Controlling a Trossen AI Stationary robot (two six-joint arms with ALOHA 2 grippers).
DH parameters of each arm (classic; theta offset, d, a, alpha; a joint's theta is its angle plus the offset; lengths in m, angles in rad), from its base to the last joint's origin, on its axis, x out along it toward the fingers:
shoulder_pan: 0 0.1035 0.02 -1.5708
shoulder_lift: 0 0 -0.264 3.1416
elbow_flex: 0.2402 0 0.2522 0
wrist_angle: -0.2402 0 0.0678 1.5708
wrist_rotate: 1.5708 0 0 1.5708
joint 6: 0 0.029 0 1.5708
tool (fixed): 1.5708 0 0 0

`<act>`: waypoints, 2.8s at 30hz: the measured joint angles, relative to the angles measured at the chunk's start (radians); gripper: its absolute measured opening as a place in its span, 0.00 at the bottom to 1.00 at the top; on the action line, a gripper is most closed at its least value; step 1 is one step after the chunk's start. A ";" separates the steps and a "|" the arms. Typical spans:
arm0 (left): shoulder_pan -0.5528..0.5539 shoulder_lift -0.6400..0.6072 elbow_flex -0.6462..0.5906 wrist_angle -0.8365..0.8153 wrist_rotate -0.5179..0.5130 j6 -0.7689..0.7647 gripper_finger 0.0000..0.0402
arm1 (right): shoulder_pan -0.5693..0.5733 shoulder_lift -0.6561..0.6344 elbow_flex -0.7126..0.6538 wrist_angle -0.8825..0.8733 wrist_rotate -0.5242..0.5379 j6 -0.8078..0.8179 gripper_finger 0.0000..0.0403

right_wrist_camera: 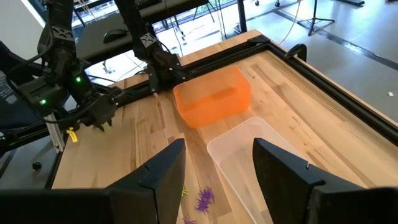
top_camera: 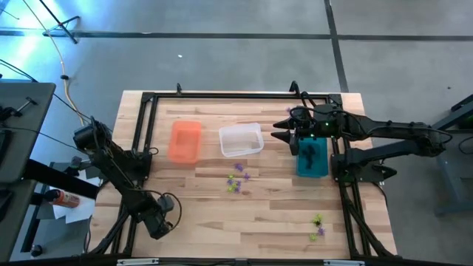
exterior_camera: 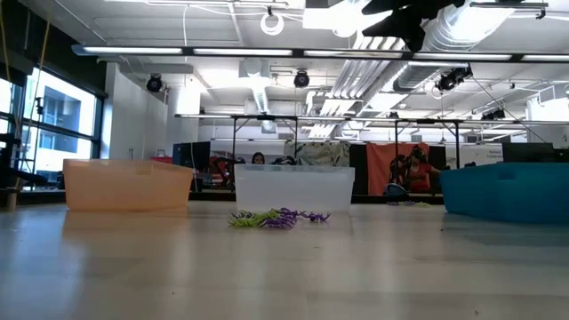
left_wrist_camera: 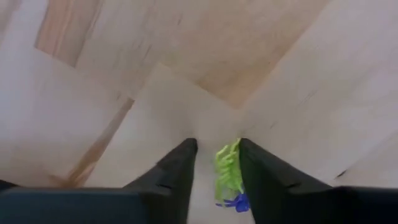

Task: Sort Halloween decoration
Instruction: Put the green spider toy into the orange bin

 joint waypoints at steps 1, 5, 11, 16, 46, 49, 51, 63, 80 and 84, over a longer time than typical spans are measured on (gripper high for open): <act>0.000 -0.008 -0.002 -0.003 -0.003 0.011 0.19 | 0.000 0.000 0.000 0.000 0.000 0.000 0.46; 0.003 -0.092 -0.006 0.006 -0.084 0.060 0.02 | 0.000 0.000 0.000 0.000 0.000 0.000 0.46; 0.036 -0.328 -0.005 -0.067 -0.248 0.150 0.01 | 0.000 0.000 0.000 0.001 -0.001 -0.002 0.46; 0.152 -0.558 -0.005 -0.072 -0.570 0.310 0.00 | 0.000 0.000 0.000 0.032 -0.026 0.027 0.46; 1.038 -0.494 -0.004 0.885 -0.186 1.328 0.00 | 0.003 0.074 0.000 0.352 -0.053 -0.113 0.46; 1.039 -0.494 -0.004 0.900 -0.187 1.328 0.00 | 0.003 0.074 0.000 0.352 -0.053 -0.110 0.46; 1.040 -0.495 -0.004 0.901 -0.176 1.330 0.00 | 0.003 0.074 0.000 0.352 -0.053 -0.110 0.46; 1.348 -0.576 -0.003 0.211 -0.174 1.203 0.00 | 0.003 0.074 0.000 0.320 -0.046 -0.108 0.46; 1.567 -0.181 -0.004 -0.093 -0.124 1.465 0.00 | 0.002 0.074 0.000 0.314 -0.005 -0.107 0.46; 1.567 -0.093 -0.004 -0.079 -0.129 1.468 0.00 | 0.003 0.074 0.000 0.314 -0.004 -0.107 0.46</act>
